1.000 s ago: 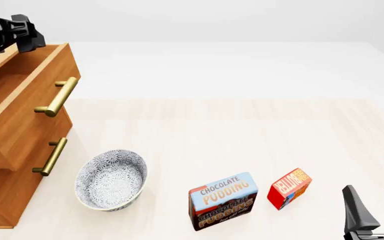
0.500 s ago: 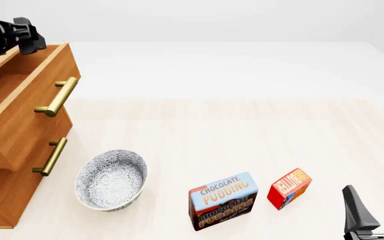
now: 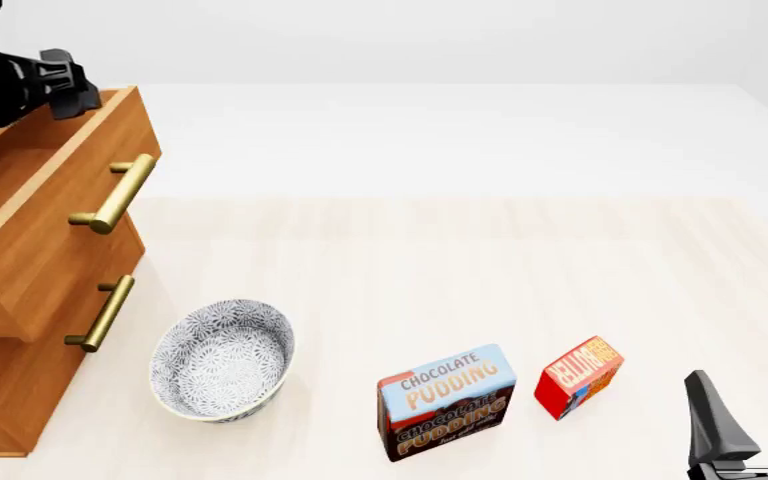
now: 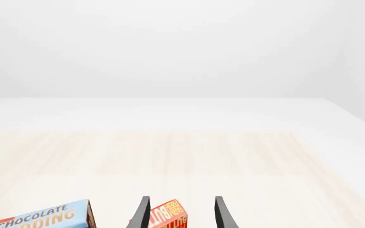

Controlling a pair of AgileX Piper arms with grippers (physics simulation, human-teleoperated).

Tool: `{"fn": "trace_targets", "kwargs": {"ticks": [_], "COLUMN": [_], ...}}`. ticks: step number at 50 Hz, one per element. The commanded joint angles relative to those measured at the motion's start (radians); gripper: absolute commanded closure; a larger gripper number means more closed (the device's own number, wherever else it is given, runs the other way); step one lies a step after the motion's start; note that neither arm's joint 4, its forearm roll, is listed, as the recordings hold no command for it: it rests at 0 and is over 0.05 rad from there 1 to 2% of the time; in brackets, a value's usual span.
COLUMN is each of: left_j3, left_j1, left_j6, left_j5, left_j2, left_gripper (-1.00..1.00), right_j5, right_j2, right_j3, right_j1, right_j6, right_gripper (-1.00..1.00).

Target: Put the butter at the back in the top drawer of the cabinet and close it.

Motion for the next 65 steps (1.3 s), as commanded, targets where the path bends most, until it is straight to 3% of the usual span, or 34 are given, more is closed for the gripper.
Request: {"fn": "trace_targets", "kwargs": {"ticks": [1, 65], "left_j3": [0.021, 0.106], "left_j1": [-0.002, -0.019], "left_j6": [-0.007, -0.037], "left_j5": [-0.023, -0.132], "left_j2": [0.014, 0.111], "left_gripper": [-1.0, -1.0], "right_j5": [0.0, 0.0], "right_j2": [0.0, 0.0], "right_j3": [0.0, 0.0], "right_j1": [0.0, 0.0], "right_j6": [0.0, 0.0], "right_gripper": [-1.0, -1.0]}}
